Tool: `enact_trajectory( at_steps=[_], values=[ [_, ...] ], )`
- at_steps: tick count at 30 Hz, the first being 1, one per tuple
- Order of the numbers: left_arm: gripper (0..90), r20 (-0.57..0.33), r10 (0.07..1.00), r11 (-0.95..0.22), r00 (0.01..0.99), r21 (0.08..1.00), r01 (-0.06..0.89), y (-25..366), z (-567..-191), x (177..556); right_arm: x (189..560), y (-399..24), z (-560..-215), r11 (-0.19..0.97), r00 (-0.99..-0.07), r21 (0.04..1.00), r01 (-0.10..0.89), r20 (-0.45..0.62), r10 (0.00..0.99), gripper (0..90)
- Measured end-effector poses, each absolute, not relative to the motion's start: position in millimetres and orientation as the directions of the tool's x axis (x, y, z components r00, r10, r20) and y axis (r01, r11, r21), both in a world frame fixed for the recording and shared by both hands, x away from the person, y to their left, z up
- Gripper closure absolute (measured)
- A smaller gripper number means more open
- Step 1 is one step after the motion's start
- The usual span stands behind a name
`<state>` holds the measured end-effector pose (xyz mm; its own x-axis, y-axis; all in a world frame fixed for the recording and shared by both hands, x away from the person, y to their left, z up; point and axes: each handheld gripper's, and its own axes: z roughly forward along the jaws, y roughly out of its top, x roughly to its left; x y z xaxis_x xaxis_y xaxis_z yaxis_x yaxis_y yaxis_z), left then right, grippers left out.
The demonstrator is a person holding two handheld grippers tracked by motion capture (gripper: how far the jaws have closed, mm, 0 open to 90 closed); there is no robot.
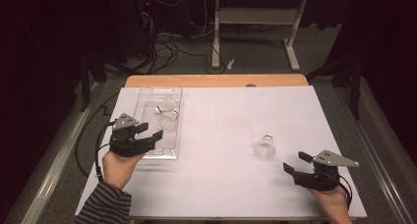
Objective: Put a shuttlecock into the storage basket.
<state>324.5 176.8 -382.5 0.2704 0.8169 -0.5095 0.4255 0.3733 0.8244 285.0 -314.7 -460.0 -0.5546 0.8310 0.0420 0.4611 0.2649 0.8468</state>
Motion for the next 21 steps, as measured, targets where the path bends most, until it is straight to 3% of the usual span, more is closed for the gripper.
enact_trajectory(
  at_steps=[21],
  values=[
    [37.7,-0.507,0.809,0.369,0.298,0.832,0.414,176,-389,306,285,-315,-460,0.262,-0.552,0.848,0.46,0.042,0.833,27.0]
  ],
)
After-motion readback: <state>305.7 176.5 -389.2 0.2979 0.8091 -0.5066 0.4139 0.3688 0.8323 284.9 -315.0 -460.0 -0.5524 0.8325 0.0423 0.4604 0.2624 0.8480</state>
